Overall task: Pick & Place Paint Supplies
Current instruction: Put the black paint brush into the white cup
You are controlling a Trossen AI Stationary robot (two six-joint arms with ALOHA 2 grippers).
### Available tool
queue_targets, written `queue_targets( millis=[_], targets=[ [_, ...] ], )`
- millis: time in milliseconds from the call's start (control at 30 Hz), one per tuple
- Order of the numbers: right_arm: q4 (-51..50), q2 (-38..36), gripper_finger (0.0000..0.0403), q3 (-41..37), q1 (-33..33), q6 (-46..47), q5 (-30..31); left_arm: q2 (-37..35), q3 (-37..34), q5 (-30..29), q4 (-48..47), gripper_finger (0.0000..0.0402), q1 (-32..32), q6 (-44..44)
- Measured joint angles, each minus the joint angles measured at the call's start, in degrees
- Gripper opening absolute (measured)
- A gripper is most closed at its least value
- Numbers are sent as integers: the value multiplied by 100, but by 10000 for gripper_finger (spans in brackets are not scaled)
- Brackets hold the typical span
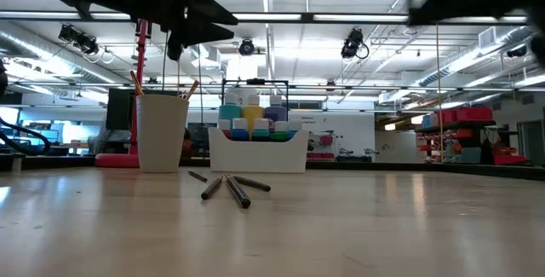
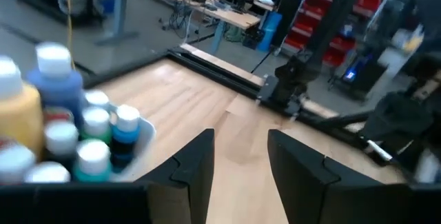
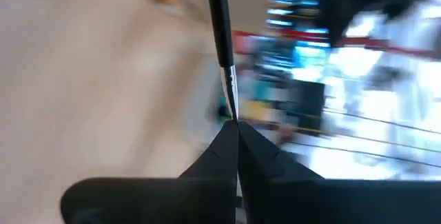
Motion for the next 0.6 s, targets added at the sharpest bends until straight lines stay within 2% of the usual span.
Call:
queue_targets(
  millis=[100, 233, 400, 600],
  targets=[
    [1095, 0, 1, 0, -251, -1459, 610, 0, 0, 271, 2, 146, 23, -785],
    [2217, 0, 0, 0, -604, -3297, 515, 0, 0, 961, -5, 146, 103, -1370],
    [3128, 0, 0, 0, -1022, -5438, -212, 4, 0, 1266, -5, 146, -3, -1597],
    [4528, 0, 0, 0, -1509, -7416, -1714, 4, 0, 1351, 15, 146, -175, -1381]
  ],
)
